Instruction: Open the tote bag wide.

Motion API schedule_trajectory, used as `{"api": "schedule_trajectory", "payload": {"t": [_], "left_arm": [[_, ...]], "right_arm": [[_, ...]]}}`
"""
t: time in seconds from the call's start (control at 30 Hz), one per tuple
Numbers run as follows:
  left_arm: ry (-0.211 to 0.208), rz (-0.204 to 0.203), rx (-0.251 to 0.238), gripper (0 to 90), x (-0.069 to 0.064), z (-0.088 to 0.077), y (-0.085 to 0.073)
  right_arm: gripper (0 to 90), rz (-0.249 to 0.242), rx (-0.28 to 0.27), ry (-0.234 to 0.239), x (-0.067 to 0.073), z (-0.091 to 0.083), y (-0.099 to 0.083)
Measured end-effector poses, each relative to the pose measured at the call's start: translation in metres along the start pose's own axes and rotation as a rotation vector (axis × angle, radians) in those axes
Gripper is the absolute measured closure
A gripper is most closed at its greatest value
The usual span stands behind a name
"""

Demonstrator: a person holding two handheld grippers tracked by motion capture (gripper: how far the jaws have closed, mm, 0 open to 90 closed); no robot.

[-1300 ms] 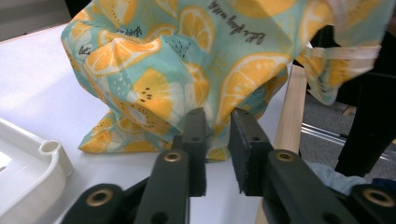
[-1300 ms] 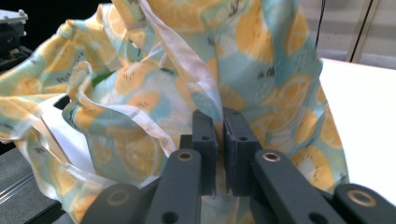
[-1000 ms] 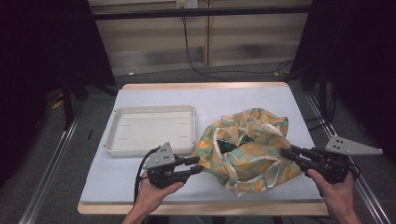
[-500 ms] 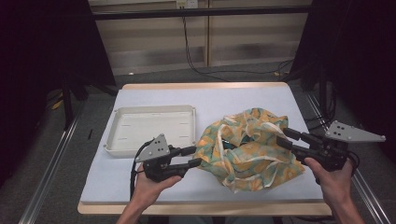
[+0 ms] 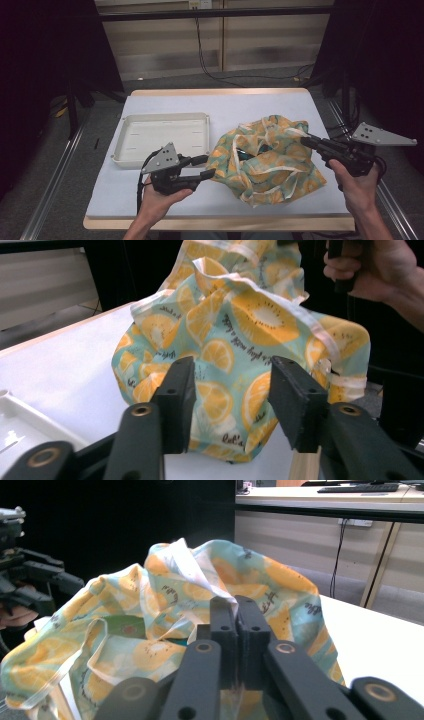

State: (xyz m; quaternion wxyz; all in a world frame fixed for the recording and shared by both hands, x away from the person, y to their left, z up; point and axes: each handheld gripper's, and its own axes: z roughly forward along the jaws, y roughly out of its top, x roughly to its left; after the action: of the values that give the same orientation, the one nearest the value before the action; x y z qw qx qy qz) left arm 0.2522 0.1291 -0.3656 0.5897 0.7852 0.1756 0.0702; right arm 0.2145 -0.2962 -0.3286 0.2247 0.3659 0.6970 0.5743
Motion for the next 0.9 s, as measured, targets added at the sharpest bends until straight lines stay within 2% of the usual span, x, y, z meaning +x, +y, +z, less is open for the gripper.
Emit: {"api": "schedule_trajectory", "payload": {"t": [0.07, 0.3, 0.43, 0.53, 0.57, 0.73, 0.83, 0.9], "left_arm": [[-0.01, -0.006, -0.012, 55.5, 0.001, 0.004, 0.003], [-0.035, 0.019, -0.029, 56.5, -0.001, 0.018, 0.024], [-0.05, 0.01, -0.044, 58.5, 0.0, 0.027, 0.028], [-0.077, 0.011, -0.06, 62.9, 0.0, 0.033, 0.032], [-0.072, 0.013, -0.054, 62.6, 0.0, 0.035, 0.033], [-0.081, -0.01, -0.053, 51.9, 0.0, 0.051, 0.039], [-0.068, -0.015, -0.027, 44.7, 0.001, 0.062, 0.039], [-0.052, -0.024, -0.01, 46.5, 0.002, 0.069, 0.034]], "right_arm": [[89.6, -0.002, 0.009, -0.003, 0.0, -0.001, -0.002], [89.7, -0.001, 0.011, -0.001, -0.002, -0.001, -0.006], [89.7, -0.001, 0.007, 0.006, -0.001, 0.001, -0.007], [89.6, 0.0, 0.013, 0.011, 0.0, 0.004, -0.008], [89.6, 0.002, 0.011, 0.013, 0.001, 0.005, -0.008], [89.6, 0.003, 0.009, 0.022, 0.002, 0.009, -0.007], [89.7, 0.001, 0.004, 0.032, 0.005, 0.013, -0.004], [89.7, -0.002, 0.004, 0.036, 0.006, 0.014, -0.003]]}}
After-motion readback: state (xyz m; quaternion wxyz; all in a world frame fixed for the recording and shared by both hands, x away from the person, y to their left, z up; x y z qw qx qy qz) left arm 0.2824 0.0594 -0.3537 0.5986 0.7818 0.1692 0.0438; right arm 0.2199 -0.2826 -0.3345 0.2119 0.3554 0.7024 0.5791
